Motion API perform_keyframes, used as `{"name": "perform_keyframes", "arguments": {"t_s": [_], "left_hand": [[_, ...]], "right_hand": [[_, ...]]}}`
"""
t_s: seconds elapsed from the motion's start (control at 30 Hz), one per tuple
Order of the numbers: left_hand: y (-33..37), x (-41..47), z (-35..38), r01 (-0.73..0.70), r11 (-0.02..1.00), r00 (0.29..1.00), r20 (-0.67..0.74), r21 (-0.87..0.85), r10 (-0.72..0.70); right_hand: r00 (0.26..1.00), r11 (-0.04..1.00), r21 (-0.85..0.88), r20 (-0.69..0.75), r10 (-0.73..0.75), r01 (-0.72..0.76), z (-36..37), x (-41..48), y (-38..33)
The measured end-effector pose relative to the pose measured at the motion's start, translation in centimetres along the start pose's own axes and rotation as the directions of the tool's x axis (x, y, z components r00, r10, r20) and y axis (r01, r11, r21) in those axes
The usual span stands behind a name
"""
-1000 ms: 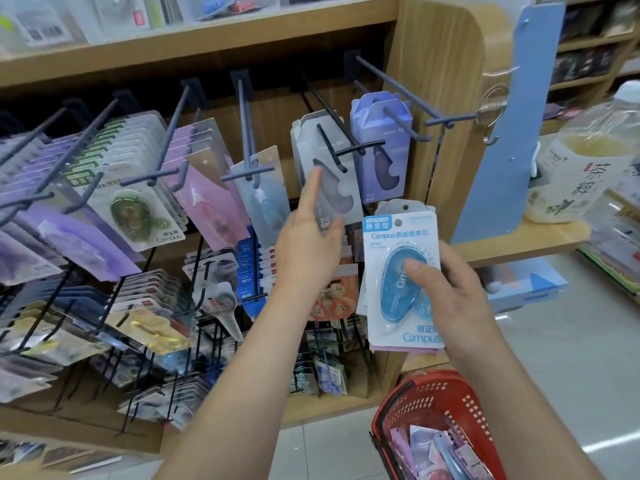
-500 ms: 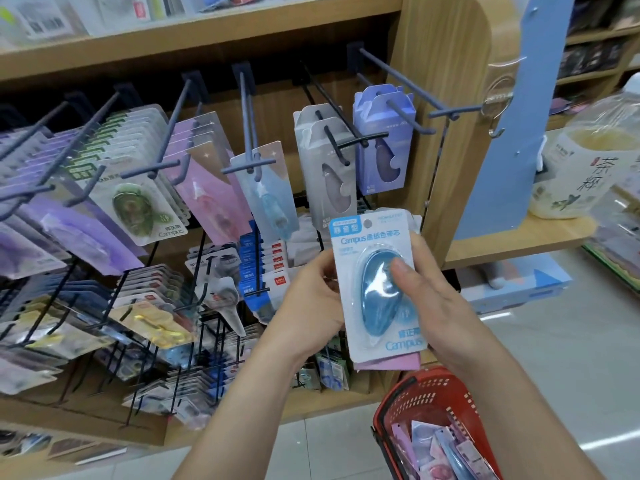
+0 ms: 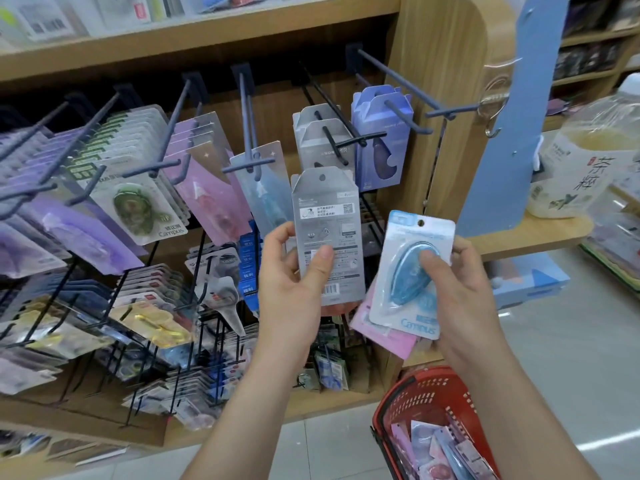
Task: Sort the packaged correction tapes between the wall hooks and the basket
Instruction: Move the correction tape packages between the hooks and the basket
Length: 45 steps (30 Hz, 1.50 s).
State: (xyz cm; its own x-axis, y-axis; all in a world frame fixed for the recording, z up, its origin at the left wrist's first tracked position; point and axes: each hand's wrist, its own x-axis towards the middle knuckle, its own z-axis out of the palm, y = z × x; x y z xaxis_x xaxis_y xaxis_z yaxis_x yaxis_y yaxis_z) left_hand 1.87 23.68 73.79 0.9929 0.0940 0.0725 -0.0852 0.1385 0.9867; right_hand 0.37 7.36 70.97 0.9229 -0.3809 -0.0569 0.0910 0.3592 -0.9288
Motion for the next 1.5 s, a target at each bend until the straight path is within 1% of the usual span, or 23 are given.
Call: {"name": "perform_keyframes", "arguments": {"t_s": [0.07, 0.13, 0.23, 0.3, 0.33, 0.37, 0.43, 0.47, 0.5, 0.6, 0.63, 0.67, 0.73, 0.77, 0.8, 0.9, 0.97, 1.03, 1.1, 1.17, 1.27, 1.33, 1.5], "left_hand": [[0.3, -0.1, -0.5, -0.045, 0.998, 0.999, 0.018, 0.042, 0.045], [0.7, -0.2, -0.4, -0.07, 0.995, 0.995, 0.069, 0.069, 0.065], [1.0, -0.2, 0.2, -0.116, 0.984, 0.99, 0.092, 0.136, 0.104], [1.2, -0.4, 0.4, -0.216, 0.942, 0.976, 0.048, 0.255, 0.21], [1.2, -0.5, 0.3, -0.287, 0.889, 0.956, 0.046, 0.356, 0.29], [1.1, -0.7, 0.3, -0.351, 0.809, 0.93, 0.074, 0.472, 0.36], [1.1, -1.2, 0.5, -0.429, 0.625, 0.888, 0.178, 0.652, 0.424], [1.1, -1.3, 0.7, -0.447, 0.561, 0.878, 0.22, 0.697, 0.425], [1.2, -1.4, 0.8, -0.457, 0.522, 0.873, 0.25, 0.72, 0.419], [1.3, -1.3, 0.6, -0.501, 0.431, 0.854, 0.349, 0.75, 0.386], [1.3, -1.4, 0.3, -0.508, 0.44, 0.857, 0.38, 0.741, 0.349], [1.5, -1.4, 0.0, -0.491, 0.499, 0.871, 0.394, 0.714, 0.294], [2.0, -1.3, -0.9, -0.385, 0.7, 0.91, 0.375, 0.601, 0.178], [2.1, -1.2, -1.2, -0.327, 0.791, 0.923, 0.354, 0.516, 0.151], [2.1, -1.0, -1.4, -0.285, 0.854, 0.933, 0.329, 0.435, 0.144], [2.0, -1.0, -1.1, -0.179, 0.958, 0.955, 0.274, 0.225, 0.114], [2.0, -1.1, -0.7, -0.138, 0.981, 0.954, 0.283, 0.139, 0.094], [2.3, -0.8, -0.6, -0.128, 0.985, 0.95, 0.299, 0.115, 0.089], [2.3, -0.2, -0.6, -0.063, 0.996, 0.961, 0.274, 0.071, 0.041], [2.4, 0.3, -0.7, -0.023, 1.0, 0.973, 0.229, 0.004, 0.022], [2.3, 0.6, -0.7, -0.064, 0.998, 0.98, 0.186, -0.017, 0.066], [2.3, 0.9, -0.3, -0.089, 0.996, 0.982, 0.167, -0.005, 0.088], [2.6, 1.8, 0.7, -0.105, 0.992, 0.985, 0.142, 0.066, 0.094]], "right_hand": [[0.999, 0.998, -0.059, -0.034, -0.025, 0.023, -0.4, 0.2, -0.3], [0.997, 0.988, -0.135, -0.001, -0.073, 0.072, -0.5, 0.2, -0.5], [0.97, 0.954, -0.197, 0.137, -0.202, 0.227, -0.2, -0.3, -1.1], [0.932, 0.899, -0.288, 0.252, -0.26, 0.328, 0.2, -0.5, -1.6], [0.921, 0.872, -0.341, 0.292, -0.257, 0.352, 0.4, -0.7, -1.9], [0.917, 0.852, -0.38, 0.312, -0.247, 0.359, 0.7, -0.7, -2.0], [0.912, 0.839, -0.405, 0.337, -0.233, 0.364, 1.2, -0.9, -2.1], [0.913, 0.849, -0.396, 0.345, -0.215, 0.35, 1.7, -1.0, -2.2], [0.916, 0.861, -0.391, 0.356, -0.186, 0.327, 2.1, -1.2, -2.4], [0.912, 0.859, -0.406, 0.381, -0.153, 0.314, 2.5, -1.1, -2.2], [0.912, 0.864, -0.399, 0.381, -0.149, 0.308, 2.4, -0.9, -2.2], [0.909, 0.872, -0.382, 0.39, -0.147, 0.305, 2.3, -0.7, -2.1], [0.901, 0.866, -0.381, 0.404, -0.158, 0.323, 2.2, -0.2, -2.4], [0.901, 0.86, -0.388, 0.4, -0.168, 0.332, 2.3, 0.1, -2.6], [0.901, 0.857, -0.393, 0.399, -0.168, 0.333, 2.3, 0.3, -2.7], [0.878, 0.85, -0.414, 0.465, -0.11, 0.326, 2.8, 0.0, -2.7], [0.877, 0.877, -0.39, 0.476, -0.069, 0.28, 2.7, -0.5, -2.0], [0.906, 0.929, -0.337, 0.424, 0.003, 0.155, 2.4, -1.0, -2.1], [0.889, 0.941, -0.32, 0.455, 0.048, 0.113, 1.9, -1.5, -2.2], [0.878, 0.935, -0.337, 0.475, 0.065, 0.113, 2.4, -1.3, -2.7], [0.865, 0.922, -0.346, 0.501, 0.028, 0.171, 2.3, -0.5, -2.4], [0.853, 0.889, -0.378, 0.522, -0.025, 0.257, 2.0, 0.1, -1.8], [0.884, 0.882, -0.404, 0.466, -0.03, 0.243, 1.9, 1.0, -1.7]]}}
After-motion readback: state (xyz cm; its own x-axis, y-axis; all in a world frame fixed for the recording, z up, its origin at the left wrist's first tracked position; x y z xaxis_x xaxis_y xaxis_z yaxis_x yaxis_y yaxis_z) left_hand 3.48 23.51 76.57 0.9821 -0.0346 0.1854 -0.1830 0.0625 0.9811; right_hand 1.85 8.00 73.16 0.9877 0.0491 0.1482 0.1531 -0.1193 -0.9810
